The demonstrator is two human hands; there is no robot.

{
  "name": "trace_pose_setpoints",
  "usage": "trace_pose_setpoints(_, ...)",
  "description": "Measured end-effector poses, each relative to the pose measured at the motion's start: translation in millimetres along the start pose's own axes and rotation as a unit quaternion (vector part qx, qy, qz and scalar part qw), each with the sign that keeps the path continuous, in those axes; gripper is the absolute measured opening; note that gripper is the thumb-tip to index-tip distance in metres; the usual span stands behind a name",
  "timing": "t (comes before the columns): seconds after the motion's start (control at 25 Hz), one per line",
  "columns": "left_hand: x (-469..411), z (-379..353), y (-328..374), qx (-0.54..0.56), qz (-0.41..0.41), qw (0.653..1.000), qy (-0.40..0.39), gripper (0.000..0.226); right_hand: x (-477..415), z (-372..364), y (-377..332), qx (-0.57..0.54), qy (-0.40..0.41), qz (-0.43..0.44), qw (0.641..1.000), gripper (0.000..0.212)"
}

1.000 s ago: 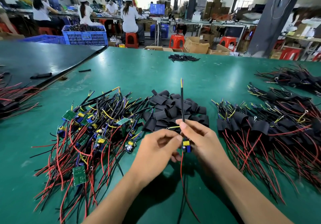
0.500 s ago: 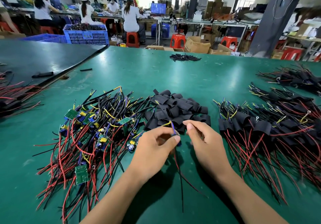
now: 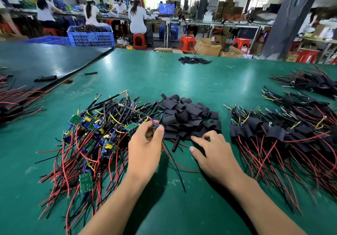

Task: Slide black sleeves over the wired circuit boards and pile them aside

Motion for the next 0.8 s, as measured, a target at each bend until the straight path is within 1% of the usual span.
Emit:
trace_pose_setpoints(0.12, 0, 1, 0, -0.027, -0.021, 0.999, 0.008, 0.006, 1, 6, -3, -0.011, 0.016, 0.030, 0.999, 0.034)
trace_pose_setpoints(0.24, 0, 0, -2, -0.035, -0.022, 0.999, 0.008, 0.005, 2, 12, -9, -0.049, 0.041, 0.067, 0.996, 0.025)
trace_pose_setpoints(0.4, 0, -1, -4, -0.047, -0.019, 0.999, 0.002, 0.007, 1, 2, -16, -0.061, 0.006, 0.105, 0.993, 0.046)
trace_pose_setpoints(0.48, 1, -2, -4, -0.058, -0.018, 0.998, -0.001, 0.006, 1, 0, -15, -0.045, 0.005, 0.104, 0.994, 0.047)
trace_pose_setpoints(0.52, 2, -2, -4, -0.059, -0.016, 0.998, -0.001, 0.005, 1, 2, -14, -0.041, 0.018, 0.102, 0.994, 0.045)
trace_pose_setpoints(0.64, 1, -2, -3, -0.060, -0.015, 0.998, 0.001, 0.007, 2, 8, -9, -0.061, 0.059, 0.066, 0.994, 0.050)
trace_pose_setpoints(0.72, 1, -1, -1, -0.058, -0.022, 0.998, 0.009, 0.010, 0, 6, -6, -0.073, 0.052, 0.036, 0.995, 0.057)
trace_pose_setpoints(0.8, 2, -1, 2, -0.033, -0.022, 0.999, 0.018, 0.008, 0, 2, -3, -0.074, 0.035, 0.024, 0.996, 0.058)
Point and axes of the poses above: each hand's wrist, its own x-axis away from the middle knuckle, its own z-axis out of the back of the hand, y = z × x, the point moved 6 cm from there along -x, towards the middle knuckle, and after that the axes turned 6 degrees about x, right-handed, at the moved point
